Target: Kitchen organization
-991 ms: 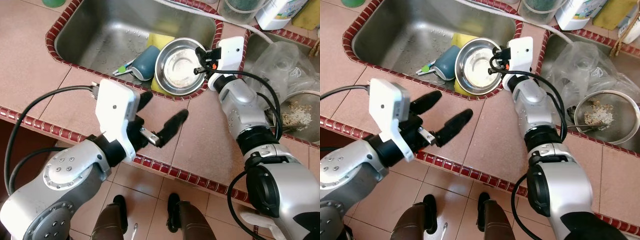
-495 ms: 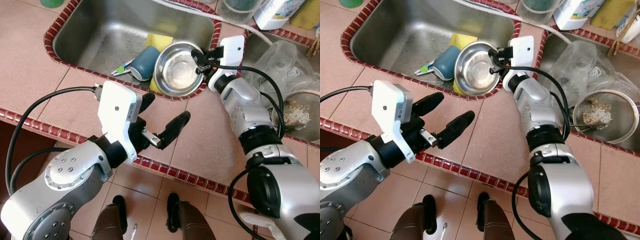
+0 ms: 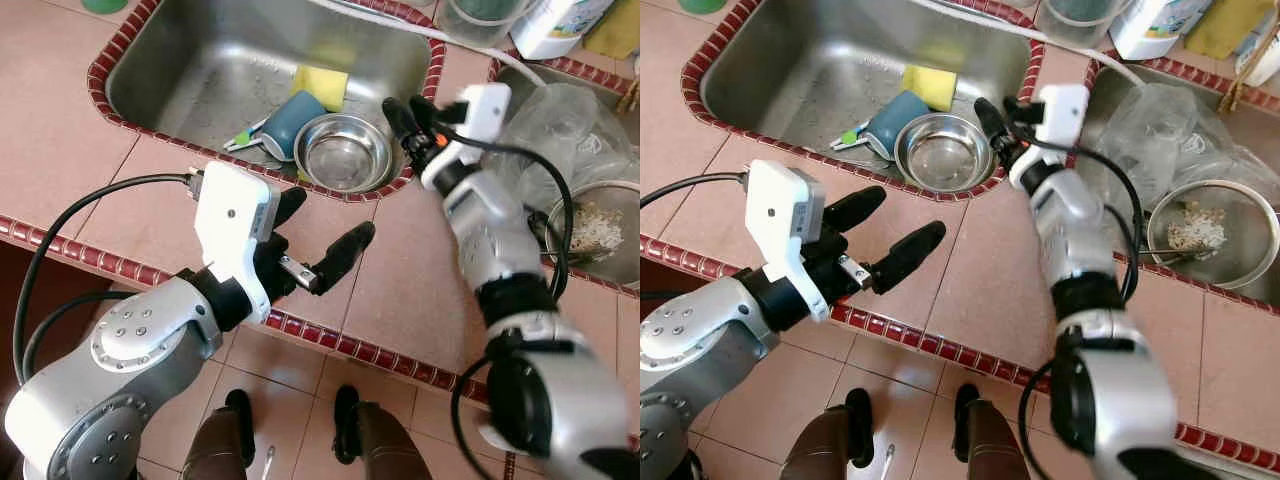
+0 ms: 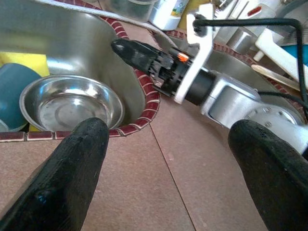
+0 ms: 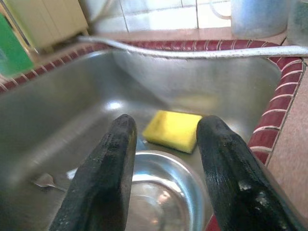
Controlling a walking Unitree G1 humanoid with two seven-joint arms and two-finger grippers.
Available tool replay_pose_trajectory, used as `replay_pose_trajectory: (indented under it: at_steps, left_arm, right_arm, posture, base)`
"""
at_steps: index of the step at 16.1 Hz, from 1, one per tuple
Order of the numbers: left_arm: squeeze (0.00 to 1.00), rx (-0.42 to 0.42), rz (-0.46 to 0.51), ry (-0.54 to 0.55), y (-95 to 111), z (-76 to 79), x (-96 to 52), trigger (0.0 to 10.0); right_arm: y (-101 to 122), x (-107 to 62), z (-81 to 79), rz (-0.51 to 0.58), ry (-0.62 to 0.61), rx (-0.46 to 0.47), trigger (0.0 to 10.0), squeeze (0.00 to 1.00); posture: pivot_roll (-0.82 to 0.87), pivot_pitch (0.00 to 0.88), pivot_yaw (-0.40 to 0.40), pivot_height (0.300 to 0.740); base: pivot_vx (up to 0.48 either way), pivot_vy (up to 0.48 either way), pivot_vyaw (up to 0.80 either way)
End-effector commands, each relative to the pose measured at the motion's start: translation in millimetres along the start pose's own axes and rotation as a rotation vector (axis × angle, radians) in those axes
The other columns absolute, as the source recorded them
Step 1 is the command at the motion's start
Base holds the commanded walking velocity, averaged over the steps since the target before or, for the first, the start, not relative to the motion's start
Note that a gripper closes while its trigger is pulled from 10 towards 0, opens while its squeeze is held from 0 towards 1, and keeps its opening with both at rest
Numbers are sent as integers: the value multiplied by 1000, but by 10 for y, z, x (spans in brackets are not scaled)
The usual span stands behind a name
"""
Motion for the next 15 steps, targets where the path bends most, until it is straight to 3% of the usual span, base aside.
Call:
replay_pose_trajectory:
  at_steps: [1,4,5,9,11,12,15]
  left_arm:
    - [0,-4,0,-5,-28,11,-9,10000]
    - [0,-13,23,47,-46,-95,27,10000]
    - [0,-13,35,112,-67,-208,47,10000]
    - [0,-11,100,171,4,-386,133,10000]
    - [0,-20,111,234,-49,-517,187,10000]
    - [0,-29,108,321,-115,-658,246,10000]
    - [0,5,106,372,-225,-777,295,10000]
  right_arm:
    - [-148,-130,37,-9,-7,71,10000,1000]
    - [-3,-211,-39,118,40,91,10000,1000]
    - [8,-259,-49,143,30,89,10000,1000]
    - [94,-393,-48,186,17,66,10000,1000]
    - [111,-447,-22,193,-4,21,10000,1000]
    - [118,-497,9,195,-33,-11,10000,1000]
    - [47,-600,56,149,-95,-66,10000,1000]
  posture:
    - [39,406,-90,740]
    - [43,358,-85,740]
    - [43,331,-80,740]
    - [21,239,-59,740]
    - [-6,198,-48,740]
    - [-21,173,-41,740]
    - [-49,117,-31,740]
  base:
    - [0,0,0]
    - [0,0,0]
    - [0,0,0]
    - [0,0,0]
    - [0,0,0]
    - [0,0,0]
    - [0,0,0]
Point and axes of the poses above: a point about 5 cm out from each wrist's last joint towards the gripper, its own x axis pointing out of the wrist towards the gripper, its own y axis along the axis of the wrist's last joint, z = x × y, the point moved 2 cm from there along x, pointing out of the wrist towards the gripper
